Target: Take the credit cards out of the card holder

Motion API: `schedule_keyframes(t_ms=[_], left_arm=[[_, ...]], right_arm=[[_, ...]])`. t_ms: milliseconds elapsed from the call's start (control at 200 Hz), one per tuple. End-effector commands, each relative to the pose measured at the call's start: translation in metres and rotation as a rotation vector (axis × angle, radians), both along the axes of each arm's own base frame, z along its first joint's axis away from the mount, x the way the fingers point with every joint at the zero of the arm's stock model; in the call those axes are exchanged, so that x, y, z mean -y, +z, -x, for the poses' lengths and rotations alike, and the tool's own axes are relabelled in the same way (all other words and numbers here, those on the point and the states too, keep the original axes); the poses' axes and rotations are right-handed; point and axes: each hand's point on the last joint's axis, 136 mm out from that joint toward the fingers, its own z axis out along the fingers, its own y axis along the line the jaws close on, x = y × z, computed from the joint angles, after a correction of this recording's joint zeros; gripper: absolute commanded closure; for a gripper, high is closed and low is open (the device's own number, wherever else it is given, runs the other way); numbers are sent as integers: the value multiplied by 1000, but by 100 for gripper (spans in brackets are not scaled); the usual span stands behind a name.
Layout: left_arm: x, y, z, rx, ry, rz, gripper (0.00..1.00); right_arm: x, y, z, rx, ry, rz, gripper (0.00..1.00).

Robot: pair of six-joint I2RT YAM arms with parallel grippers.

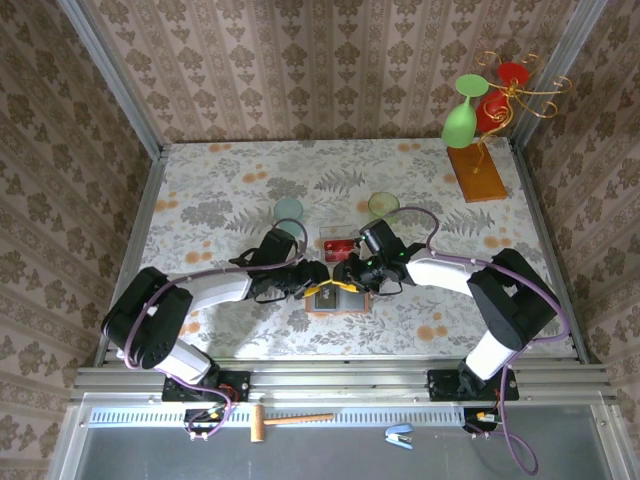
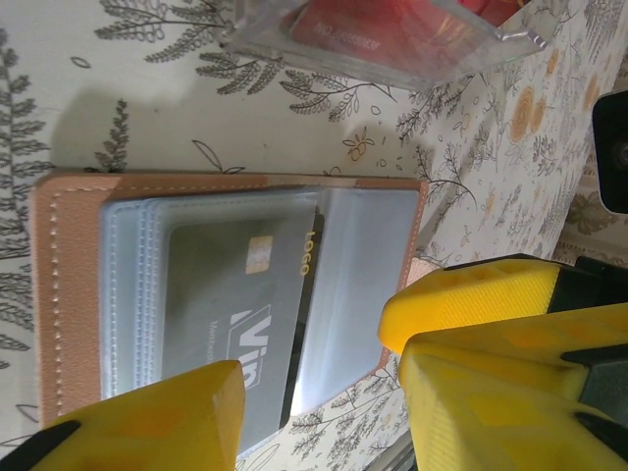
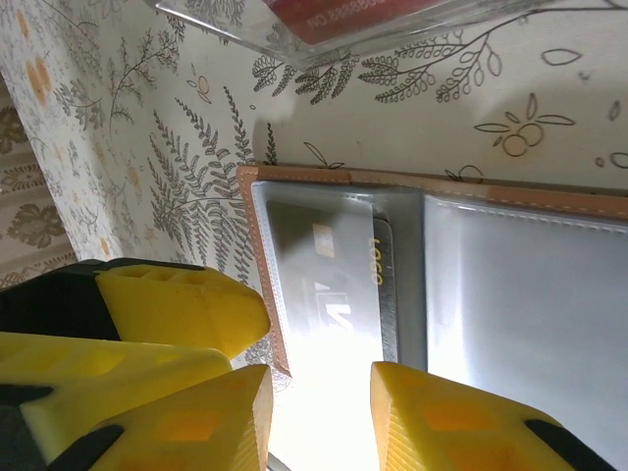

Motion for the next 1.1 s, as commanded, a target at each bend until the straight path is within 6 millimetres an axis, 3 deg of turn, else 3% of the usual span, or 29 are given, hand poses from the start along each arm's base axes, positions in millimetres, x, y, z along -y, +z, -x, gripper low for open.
schedule_keyframes(t_ms=[0,365,1095], left_arm=[[-2,-2,4,1,-5,13,56],[-6,-14,9,-20,-8,-4,76],[-16,-30,16,-51,-18,-67,84]], right_arm=[[-14,14,-9,33,8,-24,68],[-15,-5,-4,-1,14,16,72],[-15,-25,-1,-34,26,44,81]])
